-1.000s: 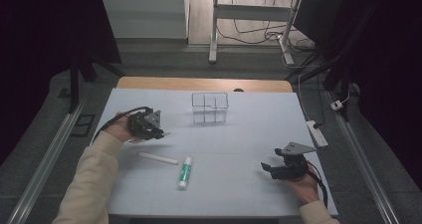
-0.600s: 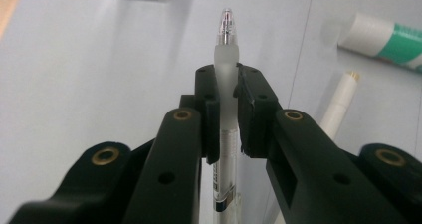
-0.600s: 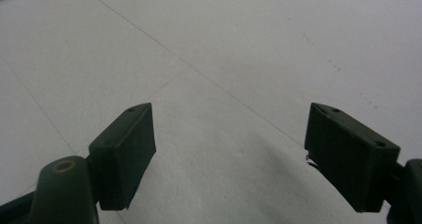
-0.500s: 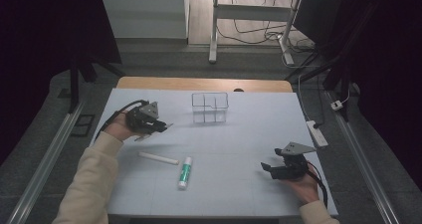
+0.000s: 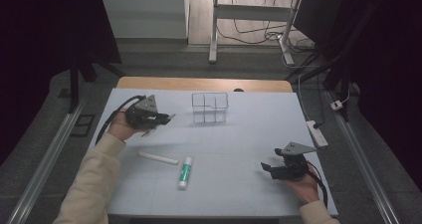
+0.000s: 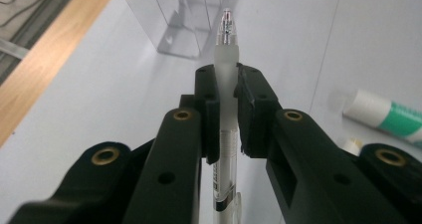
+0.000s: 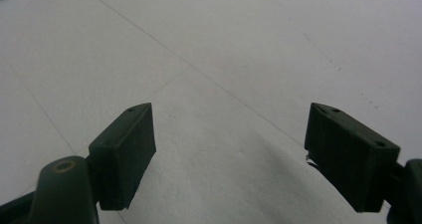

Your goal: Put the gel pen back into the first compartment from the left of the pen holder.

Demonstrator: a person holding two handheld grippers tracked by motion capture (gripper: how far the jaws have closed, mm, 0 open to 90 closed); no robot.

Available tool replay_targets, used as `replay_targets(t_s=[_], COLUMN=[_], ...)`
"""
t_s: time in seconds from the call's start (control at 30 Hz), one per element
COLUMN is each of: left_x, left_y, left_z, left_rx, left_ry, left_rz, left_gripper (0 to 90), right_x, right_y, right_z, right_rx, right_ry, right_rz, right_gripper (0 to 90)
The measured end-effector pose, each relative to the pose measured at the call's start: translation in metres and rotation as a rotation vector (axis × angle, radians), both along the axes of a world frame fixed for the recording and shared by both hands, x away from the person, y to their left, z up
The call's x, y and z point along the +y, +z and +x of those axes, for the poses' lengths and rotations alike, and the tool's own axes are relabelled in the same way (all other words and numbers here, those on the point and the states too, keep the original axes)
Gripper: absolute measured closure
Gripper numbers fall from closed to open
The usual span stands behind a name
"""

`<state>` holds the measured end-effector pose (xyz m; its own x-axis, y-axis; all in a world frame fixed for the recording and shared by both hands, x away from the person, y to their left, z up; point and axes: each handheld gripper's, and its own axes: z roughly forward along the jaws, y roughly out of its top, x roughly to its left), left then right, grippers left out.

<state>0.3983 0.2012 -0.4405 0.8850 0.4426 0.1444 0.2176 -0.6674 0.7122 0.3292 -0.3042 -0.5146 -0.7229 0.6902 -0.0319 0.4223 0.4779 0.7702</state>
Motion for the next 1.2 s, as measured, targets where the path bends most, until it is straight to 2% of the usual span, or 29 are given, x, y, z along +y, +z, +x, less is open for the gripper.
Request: replay_targets(t_s=[0.4,0.77,0.97,1.2], left_x=[0.004,0.002,0.001,-0.001], left_y=[0.005,0.005,0.007,0.014], left_z=[-0.002,-0.001,-0.001,-0.004], left_rx=[-0.031,-0.037,-0.052,-0.083], left_ry=[0.051,0.11,0.13,0.151], left_rz=[-0.126,-0.179,-0.225,-0.302], left_gripper=[79.9,80.0,80.0,80.0], right_x=[0.0,0.0,-0.001,-0.001], right_y=[0.0,0.0,0.001,0.001], right_z=[0.0,0.0,0.0,0.0], right_rx=[-0.002,-0.001,0.004,0.001], right_ry=[-0.002,-0.002,0.003,-0.001], right_rz=[0.001,0.002,0.0,0.004], right_gripper=[19.0,19.0,19.0,19.0])
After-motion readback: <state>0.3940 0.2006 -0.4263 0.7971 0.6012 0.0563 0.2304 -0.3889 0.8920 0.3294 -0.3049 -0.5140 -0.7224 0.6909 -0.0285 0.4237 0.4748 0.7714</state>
